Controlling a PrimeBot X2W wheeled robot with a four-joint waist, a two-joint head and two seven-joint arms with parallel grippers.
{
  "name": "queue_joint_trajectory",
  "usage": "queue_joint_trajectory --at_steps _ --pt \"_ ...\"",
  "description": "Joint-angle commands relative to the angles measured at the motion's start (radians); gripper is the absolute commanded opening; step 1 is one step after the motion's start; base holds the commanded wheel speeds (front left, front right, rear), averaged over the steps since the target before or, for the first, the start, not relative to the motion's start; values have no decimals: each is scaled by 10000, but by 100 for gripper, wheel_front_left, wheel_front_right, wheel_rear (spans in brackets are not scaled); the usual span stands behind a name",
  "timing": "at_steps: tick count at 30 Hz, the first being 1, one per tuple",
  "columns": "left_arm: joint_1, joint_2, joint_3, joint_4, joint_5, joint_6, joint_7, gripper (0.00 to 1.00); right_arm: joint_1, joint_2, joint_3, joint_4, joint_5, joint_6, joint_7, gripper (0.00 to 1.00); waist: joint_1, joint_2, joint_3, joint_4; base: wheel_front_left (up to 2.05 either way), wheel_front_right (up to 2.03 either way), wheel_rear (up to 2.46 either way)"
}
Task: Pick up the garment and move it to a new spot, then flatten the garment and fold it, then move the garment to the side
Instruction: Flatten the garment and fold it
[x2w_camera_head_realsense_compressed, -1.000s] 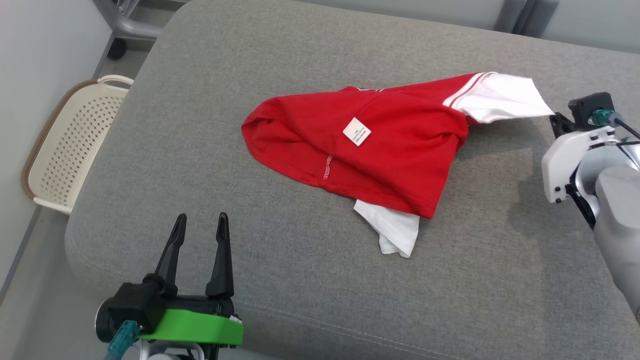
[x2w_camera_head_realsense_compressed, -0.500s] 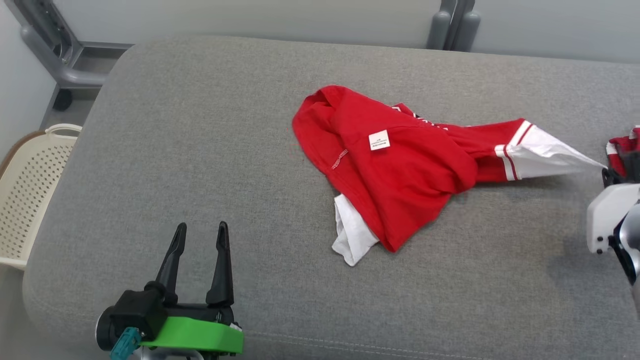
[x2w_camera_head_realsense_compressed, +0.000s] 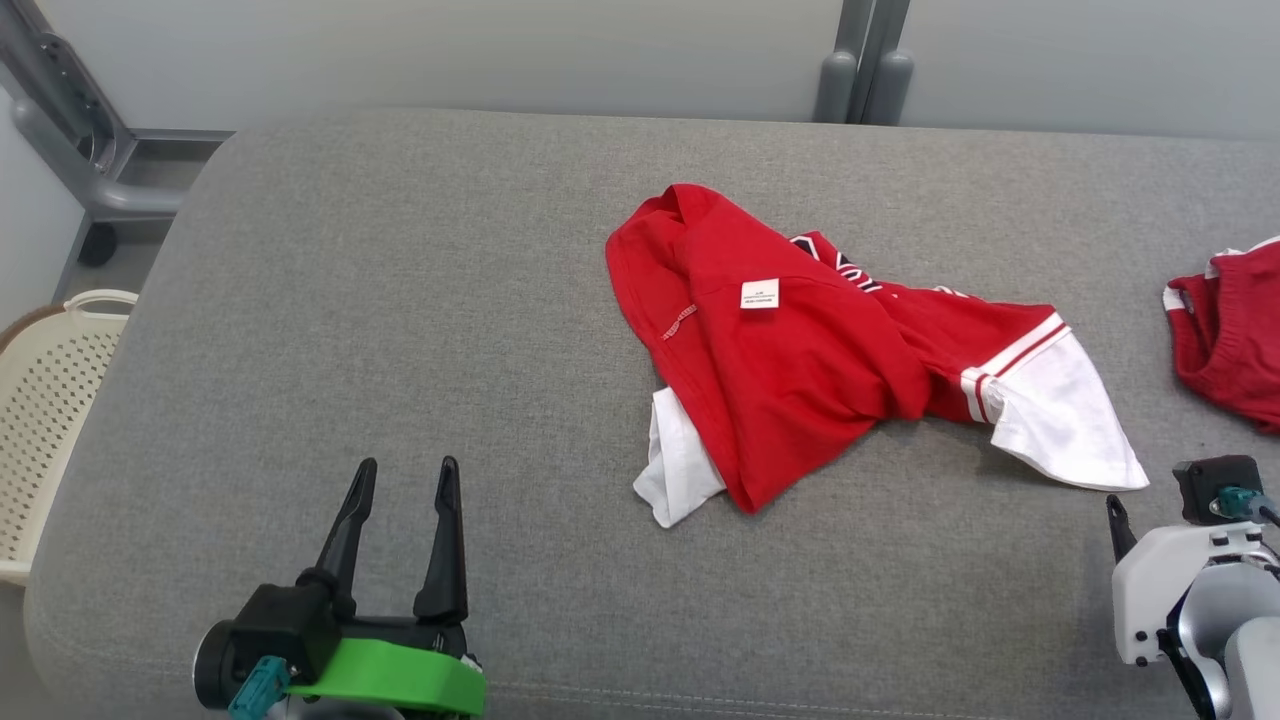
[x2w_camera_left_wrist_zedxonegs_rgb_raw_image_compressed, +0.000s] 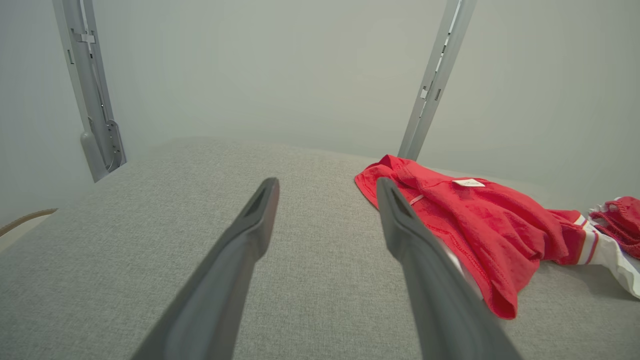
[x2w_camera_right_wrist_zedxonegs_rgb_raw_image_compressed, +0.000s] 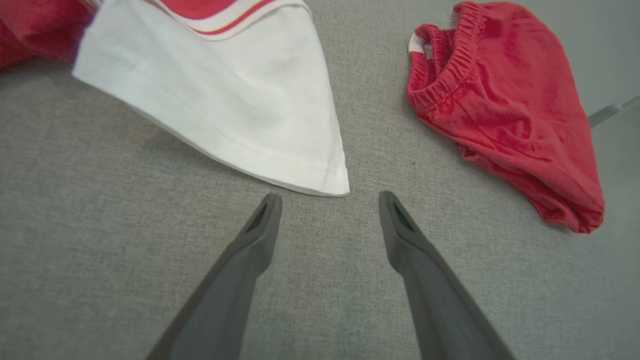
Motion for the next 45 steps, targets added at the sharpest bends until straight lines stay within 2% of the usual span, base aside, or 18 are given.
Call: queue_joint_trajectory --at_steps 1,8,15,25,35,42,45 --pt "94 111 -2 86 89 -15 -13 100 354 81 -22 -352 89 -15 -92 100 0 0 -94 -77 0 0 0" --pt "8 217 10 263 -51 35 222 100 1198 1130 -260 -2223 754 -15 -1561 100 0 0 -370 -495 0 0 0" --pt "134 356 138 292 -120 190 325 100 1661 1838 266 -3320 1426 -15 -2842 100 0 0 -695 -884 0 0 0" --pt "444 480 91 459 -141 322 528 100 2050 1976 896 -3700 2267 -15 -3689 100 0 0 -1034 -900 0 0 0" --pt "687 693 300 774 -176 655 629 100 1887 1978 1378 -3452 2405 -15 -3414 100 0 0 -1335 -704 0 0 0" --pt "839 756 279 553 -247 751 716 100 1900 1980 1491 -3413 2454 -15 -3371 100 0 0 -1304 -663 0 0 0" --pt "773 748 199 536 -304 665 814 100 1901 1981 1528 -3449 2464 -15 -3351 100 0 0 -1248 -686 0 0 0"
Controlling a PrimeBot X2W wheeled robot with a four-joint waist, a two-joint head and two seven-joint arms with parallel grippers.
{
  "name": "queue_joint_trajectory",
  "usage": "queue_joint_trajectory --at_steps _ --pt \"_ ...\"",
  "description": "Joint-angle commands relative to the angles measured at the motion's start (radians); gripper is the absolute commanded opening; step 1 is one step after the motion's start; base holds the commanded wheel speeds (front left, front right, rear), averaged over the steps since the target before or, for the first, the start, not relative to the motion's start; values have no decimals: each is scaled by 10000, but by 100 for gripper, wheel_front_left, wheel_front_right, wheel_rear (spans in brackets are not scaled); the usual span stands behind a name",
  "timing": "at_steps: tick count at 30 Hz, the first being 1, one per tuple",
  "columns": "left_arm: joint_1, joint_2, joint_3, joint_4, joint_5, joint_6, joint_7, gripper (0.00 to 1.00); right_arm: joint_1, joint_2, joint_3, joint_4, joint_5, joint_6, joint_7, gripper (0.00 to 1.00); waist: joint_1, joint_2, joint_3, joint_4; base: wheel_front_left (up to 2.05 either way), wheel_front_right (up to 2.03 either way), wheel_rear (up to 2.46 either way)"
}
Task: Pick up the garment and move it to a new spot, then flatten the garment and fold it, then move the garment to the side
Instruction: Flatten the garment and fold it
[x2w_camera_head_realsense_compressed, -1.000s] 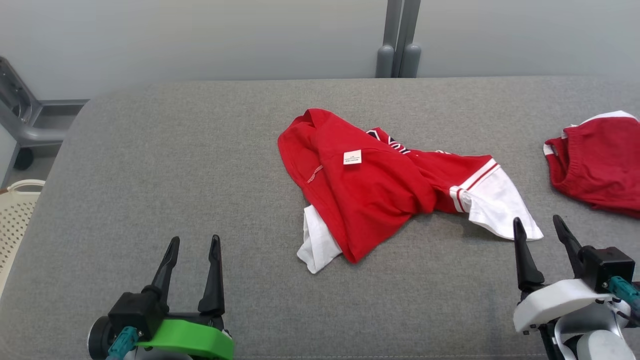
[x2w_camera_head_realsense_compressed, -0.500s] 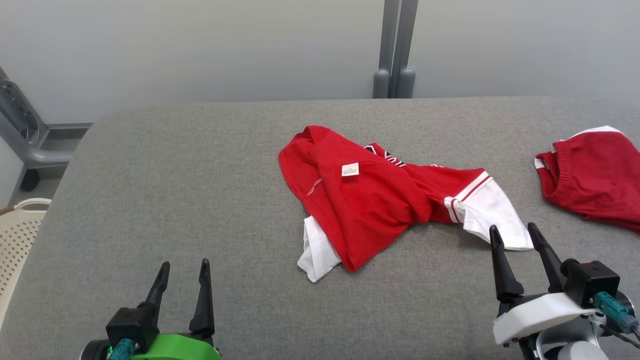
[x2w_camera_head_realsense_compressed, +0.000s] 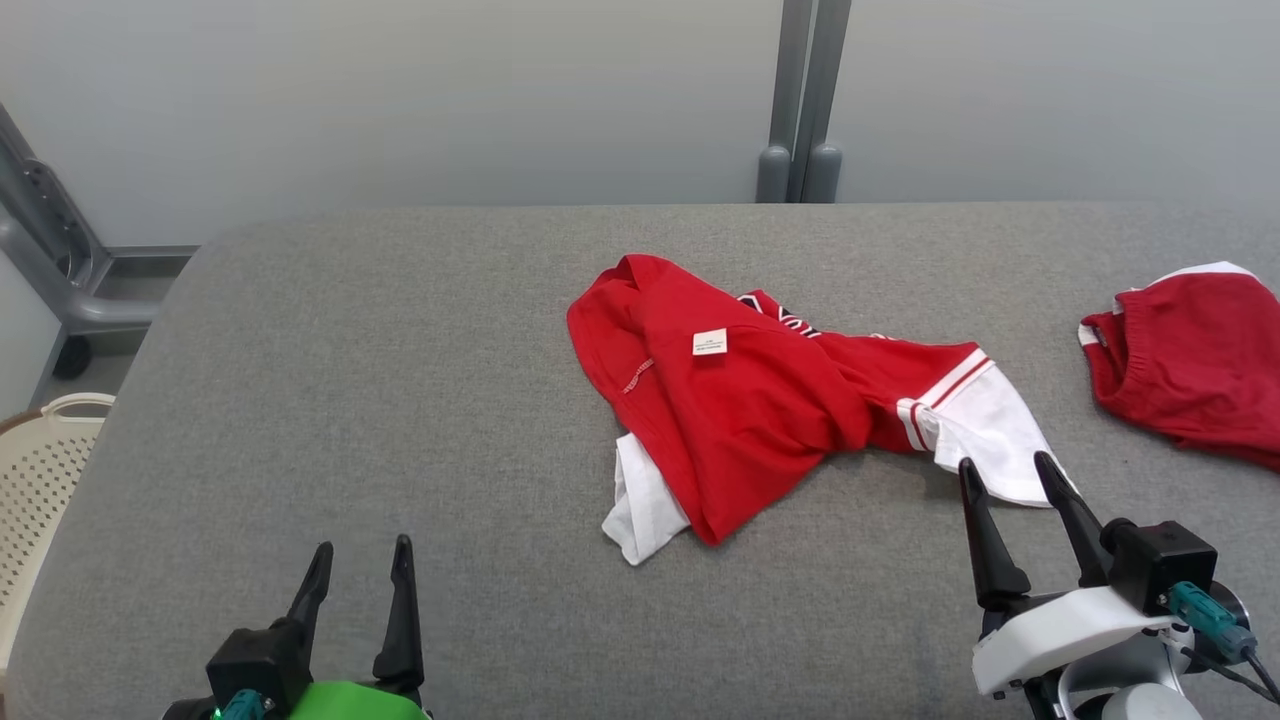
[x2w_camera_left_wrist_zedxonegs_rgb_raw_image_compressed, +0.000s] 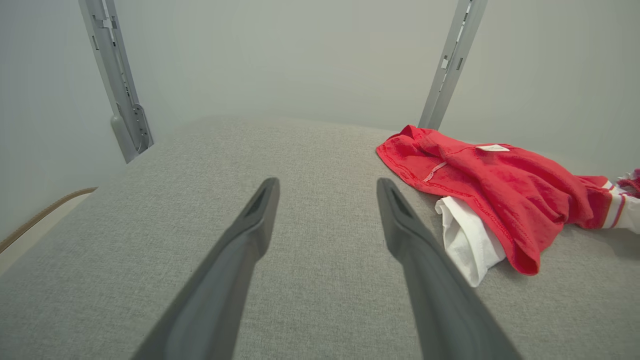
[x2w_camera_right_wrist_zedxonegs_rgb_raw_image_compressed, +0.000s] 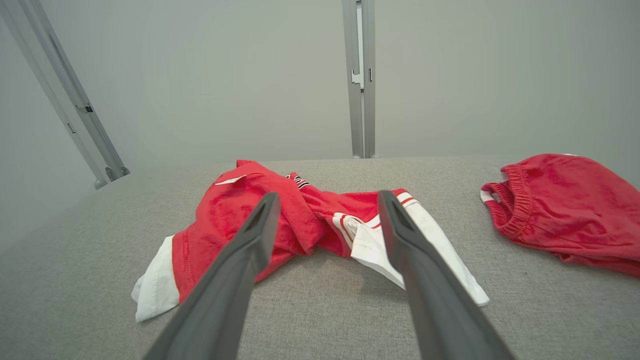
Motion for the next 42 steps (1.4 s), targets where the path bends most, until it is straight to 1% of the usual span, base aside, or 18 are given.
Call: queue_joint_trajectory --at_steps 1,4,8,12,16,17,19,24,28,30,38,42 --pt "-87 101 -44 26 -42 -95 78 100 -53 -10 23 -42 40 -15 14 100 0 0 52 -19 0 0 0" --pt "-659 76 -261 217 -216 -384 530 100 -92 -11 39 -136 29 -15 44 100 0 0 190 -37 0 0 0" --pt "-1943 36 -542 1082 -455 -749 1656 100 -178 -9 154 -294 -47 -15 145 100 0 0 496 -138 0 0 0" --pt "-3670 -9 -807 2391 -283 -837 2459 100 -398 -11 396 -489 -114 -15 242 100 0 0 1010 -446 0 0 0" --pt "-5221 -109 -1031 3686 -195 -1011 2733 100 -691 -15 704 -635 -157 -13 322 100 0 0 1554 -975 0 0 0" --pt "-5221 -109 -1031 3686 -195 -1011 2733 100 -691 -15 704 -635 -157 -13 322 100 0 0 1554 -975 0 0 0" --pt "-5877 -69 -1175 4422 -31 -1025 2914 100 -847 -13 817 -697 -156 -15 317 100 0 0 1814 -1255 0 0 0" --pt "-7145 -39 -1485 5849 270 -1142 2851 100 -1101 -9 1030 -737 -142 -15 282 100 0 0 2384 -1935 0 0 0" --pt "-7818 8 -1804 6808 568 -1152 2695 100 -1236 -6 1169 -710 -95 -15 193 100 0 0 2710 -2340 0 0 0" --pt "-8072 -56 -1898 7227 580 -1204 2596 100 -1277 -10 1193 -697 -71 -15 140 100 0 0 2843 -2505 0 0 0" --pt "-8783 -399 -2375 8391 590 -1376 2041 100 -1403 -7 1213 -616 -95 -13 -2 100 0 0 3090 -2784 0 0 0" --pt "-9064 -571 -2435 8714 342 -1408 1698 100 -1447 -8 1279 -542 -88 -13 -24 100 0 0 3054 -2855 0 0 0"
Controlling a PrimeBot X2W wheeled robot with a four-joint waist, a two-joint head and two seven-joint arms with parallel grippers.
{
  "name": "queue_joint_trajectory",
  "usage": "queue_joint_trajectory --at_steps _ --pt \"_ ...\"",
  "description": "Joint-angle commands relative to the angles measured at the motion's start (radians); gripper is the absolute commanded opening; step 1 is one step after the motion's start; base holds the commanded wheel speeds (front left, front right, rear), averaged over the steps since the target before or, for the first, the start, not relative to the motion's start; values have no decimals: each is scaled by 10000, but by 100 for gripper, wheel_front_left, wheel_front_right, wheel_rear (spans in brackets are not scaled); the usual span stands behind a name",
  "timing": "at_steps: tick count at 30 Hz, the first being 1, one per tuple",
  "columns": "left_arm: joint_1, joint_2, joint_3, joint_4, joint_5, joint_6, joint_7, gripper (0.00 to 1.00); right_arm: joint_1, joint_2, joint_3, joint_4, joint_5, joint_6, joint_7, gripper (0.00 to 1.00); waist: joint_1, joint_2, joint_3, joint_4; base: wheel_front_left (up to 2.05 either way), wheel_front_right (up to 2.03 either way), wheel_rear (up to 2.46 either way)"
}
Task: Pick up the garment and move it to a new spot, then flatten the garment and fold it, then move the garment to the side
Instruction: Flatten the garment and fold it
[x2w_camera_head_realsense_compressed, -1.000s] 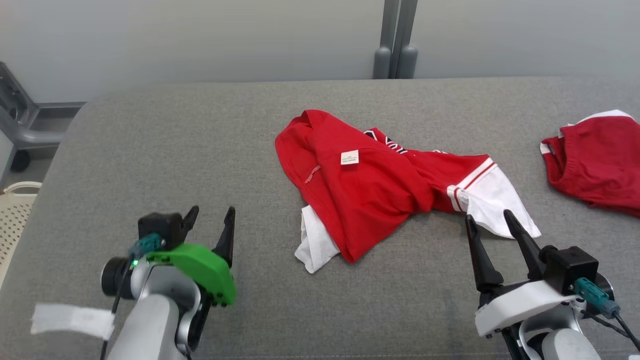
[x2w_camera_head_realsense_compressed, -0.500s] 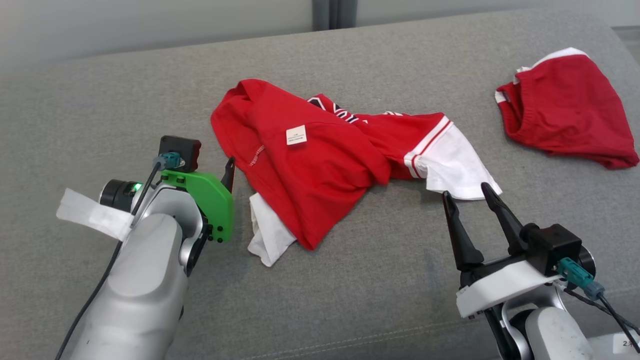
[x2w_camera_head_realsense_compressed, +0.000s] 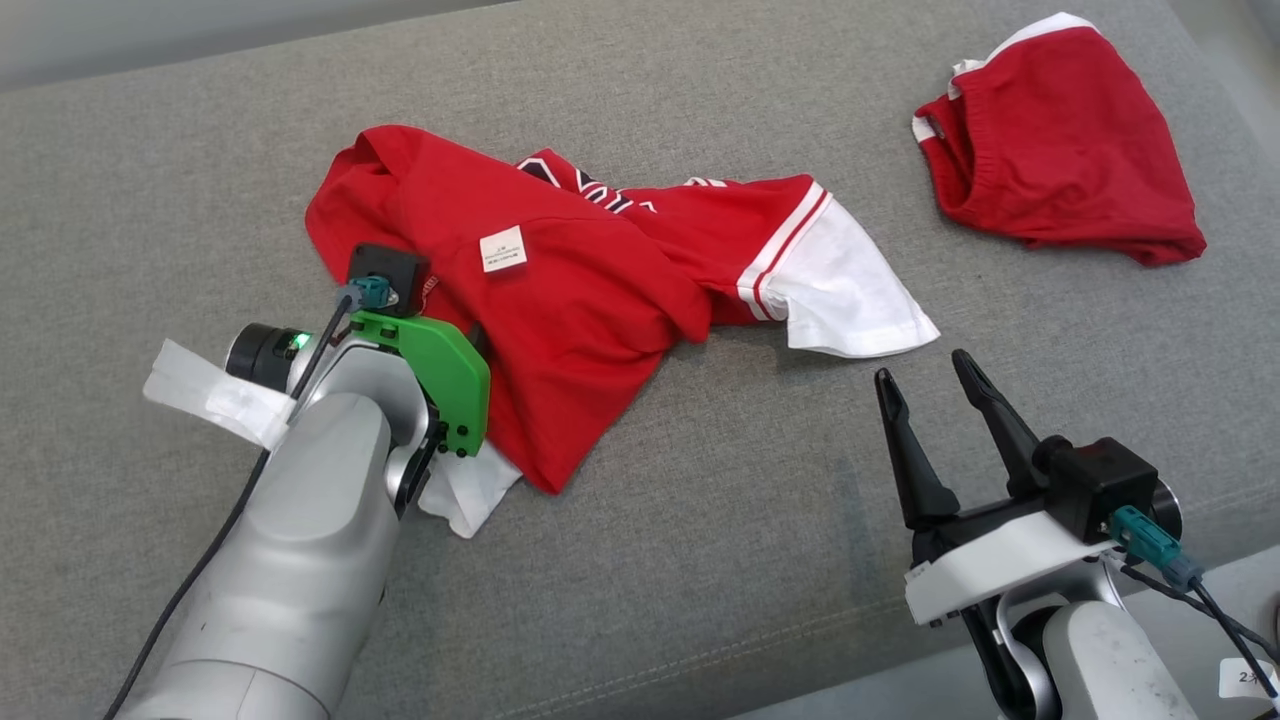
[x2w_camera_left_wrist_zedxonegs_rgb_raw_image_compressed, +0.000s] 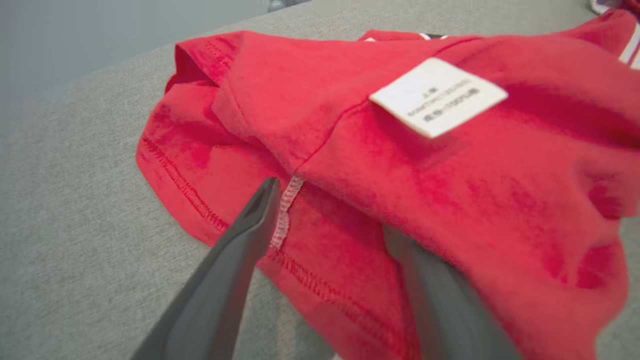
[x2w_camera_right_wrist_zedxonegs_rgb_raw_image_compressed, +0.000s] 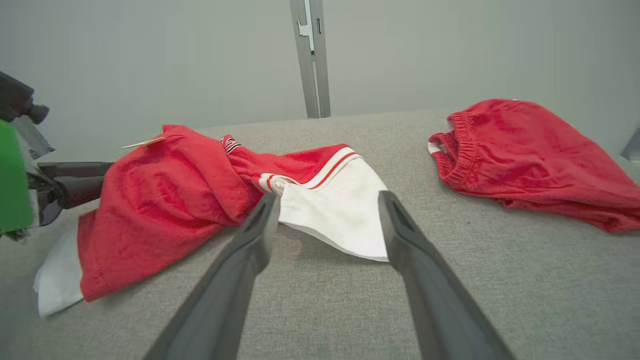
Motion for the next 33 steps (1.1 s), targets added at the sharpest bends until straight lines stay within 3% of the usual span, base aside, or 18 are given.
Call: queue_joint_trajectory --at_steps 1,8,24,25,27,33 --pt "-268 -55 2 77 -136 9 -177 100 -91 -8 18 43 -3 -12 -54 100 0 0 6 -54 0 0 0" --pt "-659 -139 148 400 -650 298 -843 100 -46 -8 122 155 -20 -12 -26 100 0 0 -187 -86 0 0 0" --pt "-1232 -162 9 1082 -1200 1484 -1939 100 -109 -8 217 156 -119 -12 71 100 0 0 -295 -75 0 0 0" --pt "-1296 -159 24 1136 -1223 1543 -1964 79 -109 -8 197 152 -114 -12 70 100 0 0 -288 -56 0 0 0" --pt "-1362 -161 106 1192 -1373 1468 -2072 4 -98 -8 150 144 -88 -12 51 100 0 0 -276 1 0 0 0" --pt "-1397 -160 -25 1378 -1430 1144 -2226 0 -32 -8 72 219 -49 -12 -26 100 0 0 -333 249 0 0 0"
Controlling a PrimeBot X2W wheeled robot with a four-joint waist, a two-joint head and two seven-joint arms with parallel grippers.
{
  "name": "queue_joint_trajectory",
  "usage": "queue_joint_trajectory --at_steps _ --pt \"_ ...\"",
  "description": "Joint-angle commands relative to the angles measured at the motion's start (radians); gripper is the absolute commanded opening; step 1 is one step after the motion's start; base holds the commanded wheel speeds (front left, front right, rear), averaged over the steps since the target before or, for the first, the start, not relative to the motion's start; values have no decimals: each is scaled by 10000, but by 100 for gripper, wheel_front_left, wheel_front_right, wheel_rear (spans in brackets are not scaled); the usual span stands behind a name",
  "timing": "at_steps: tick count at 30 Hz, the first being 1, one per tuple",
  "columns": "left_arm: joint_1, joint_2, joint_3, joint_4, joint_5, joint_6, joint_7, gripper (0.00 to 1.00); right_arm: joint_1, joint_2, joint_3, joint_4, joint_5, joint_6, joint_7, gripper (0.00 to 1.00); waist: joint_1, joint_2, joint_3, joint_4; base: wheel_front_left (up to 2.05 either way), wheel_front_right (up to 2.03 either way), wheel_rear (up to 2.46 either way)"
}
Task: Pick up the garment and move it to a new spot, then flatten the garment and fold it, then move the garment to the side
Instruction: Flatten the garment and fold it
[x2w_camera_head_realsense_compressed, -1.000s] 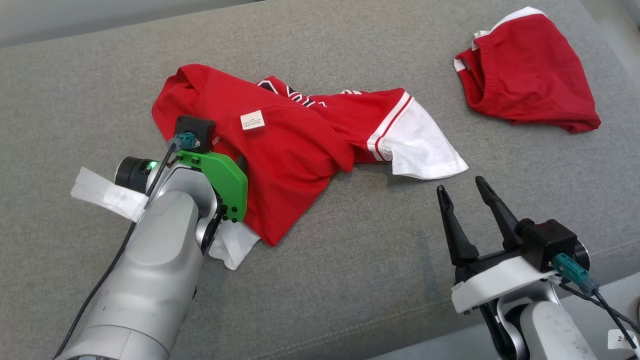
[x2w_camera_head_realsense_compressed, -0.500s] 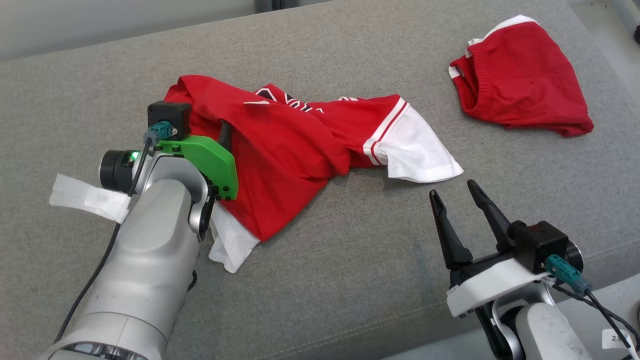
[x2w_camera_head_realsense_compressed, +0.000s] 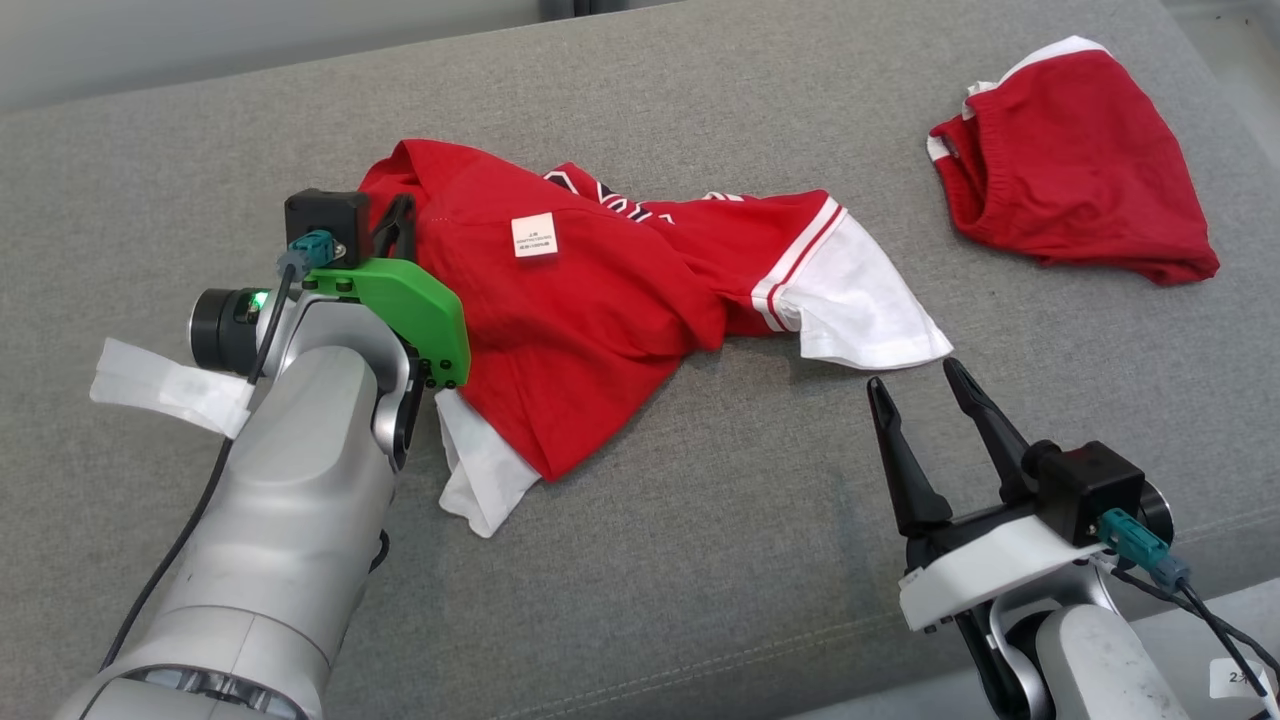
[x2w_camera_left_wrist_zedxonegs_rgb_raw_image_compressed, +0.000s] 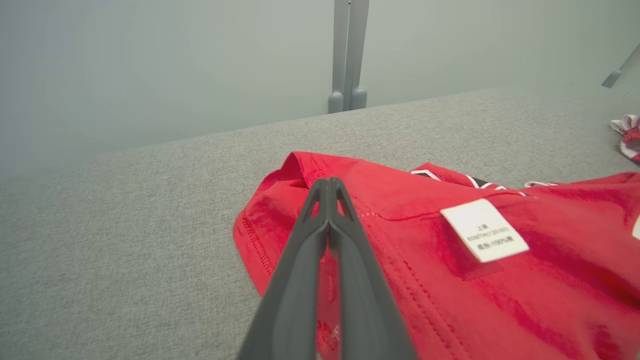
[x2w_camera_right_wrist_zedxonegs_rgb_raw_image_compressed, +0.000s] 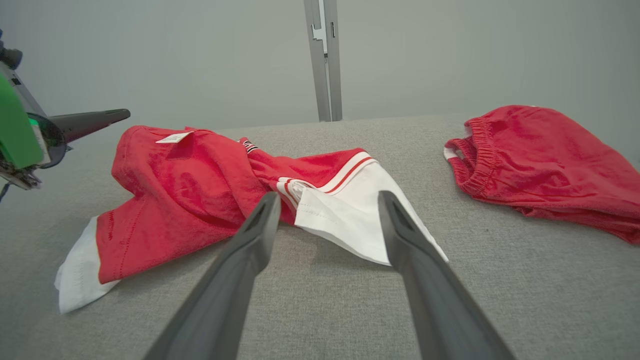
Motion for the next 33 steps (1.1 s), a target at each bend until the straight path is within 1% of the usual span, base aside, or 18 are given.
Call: queue_joint_trajectory --at_steps 1,3,5,9,10,11,12,18,23,26,28,29,33 --pt "-88 35 -20 44 -82 -23 -50 0 -44 -8 -7 35 -4 -12 -47 100 0 0 -42 76 0 0 0" --pt "-40 31 -62 162 -71 -64 -70 0 -92 -8 26 62 -11 -12 -42 100 0 0 -78 131 0 0 0" --pt "-27 36 -78 271 -59 76 -92 0 -124 -8 35 79 -15 -12 -40 100 0 0 -114 179 0 0 0" --pt "-97 130 13 447 -178 219 -174 0 -133 -8 18 138 -22 -12 -31 100 0 0 -205 260 0 0 0" --pt "-123 123 69 485 -259 239 -171 8 -122 -8 14 149 -17 -12 -34 100 0 0 -226 269 0 0 0" --pt "-157 119 141 516 -348 220 -123 69 -107 -8 4 162 -10 -12 -37 100 0 0 -246 276 0 0 0" --pt "-213 115 223 525 -477 168 -85 100 -95 -8 -7 169 -4 -12 -45 100 0 0 -264 280 0 0 0" --pt "-431 42 838 728 -1568 -389 1041 100 -58 -8 60 190 38 -12 -80 100 0 0 -310 212 0 0 0" --pt "-698 25 1087 615 -2619 -544 2264 100 -65 -10 151 202 80 -12 -96 100 0 0 -228 60 0 0 0" --pt "-839 25 1008 494 -3273 -338 3245 100 -98 -8 98 225 68 -12 -129 100 0 0 -197 -11 0 0 0" --pt "-931 24 776 335 -3527 -189 3873 100 -100 -8 77 250 58 -12 -151 100 0 0 -188 -42 0 0 0" --pt "-931 24 776 335 -3527 -189 3873 100 -100 -8 77 250 58 -12 -151 100 0 0 -188 -42 0 0 0" --pt "-967 30 220 -18 -3726 291 4633 100 -82 -8 80 280 86 -12 -165 100 0 0 -160 -86 0 0 0"
